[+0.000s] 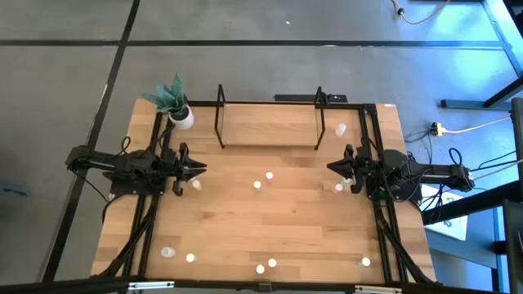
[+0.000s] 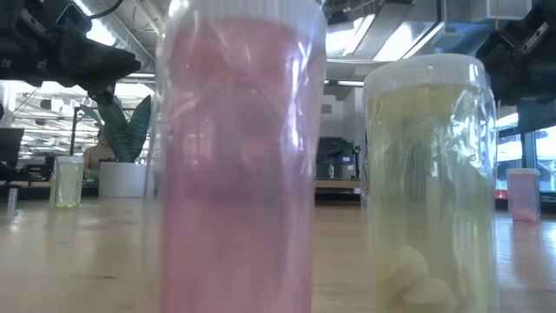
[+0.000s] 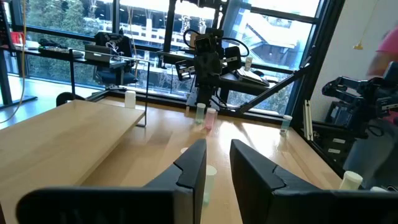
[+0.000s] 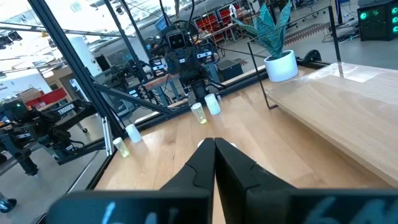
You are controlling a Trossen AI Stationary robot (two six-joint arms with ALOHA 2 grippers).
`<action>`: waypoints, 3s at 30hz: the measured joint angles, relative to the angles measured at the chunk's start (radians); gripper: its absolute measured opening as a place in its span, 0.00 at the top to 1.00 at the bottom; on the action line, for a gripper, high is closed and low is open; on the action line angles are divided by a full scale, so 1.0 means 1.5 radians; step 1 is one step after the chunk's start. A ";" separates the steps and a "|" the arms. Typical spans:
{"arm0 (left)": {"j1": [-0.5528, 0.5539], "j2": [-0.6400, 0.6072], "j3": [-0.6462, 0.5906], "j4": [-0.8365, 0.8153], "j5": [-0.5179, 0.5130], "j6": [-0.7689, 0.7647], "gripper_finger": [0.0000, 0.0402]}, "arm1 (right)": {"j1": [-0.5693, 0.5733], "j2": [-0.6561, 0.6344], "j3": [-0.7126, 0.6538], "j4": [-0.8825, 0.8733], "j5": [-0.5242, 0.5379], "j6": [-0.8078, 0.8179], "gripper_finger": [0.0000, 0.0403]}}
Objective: Pick and place medicine bottles onto shelf by color
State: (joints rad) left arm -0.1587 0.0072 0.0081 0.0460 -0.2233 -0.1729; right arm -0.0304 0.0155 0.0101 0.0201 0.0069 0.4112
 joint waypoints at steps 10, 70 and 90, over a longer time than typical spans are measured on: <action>0.000 0.000 0.000 0.000 0.000 0.000 0.83 | 0.000 0.000 0.000 0.000 0.000 0.000 0.96; 0.000 0.061 0.183 -0.119 -0.056 0.048 0.83 | 0.002 0.557 0.734 -0.827 -0.030 -0.220 1.00; 0.000 0.431 0.531 -0.321 -0.071 0.052 0.83 | 0.002 0.603 0.757 -0.919 -0.088 -0.138 0.72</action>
State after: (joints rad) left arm -0.1585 0.6541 0.8043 -0.4350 -0.3293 -0.0944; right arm -0.0273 0.9201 1.1461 -1.3580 -0.1253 0.2049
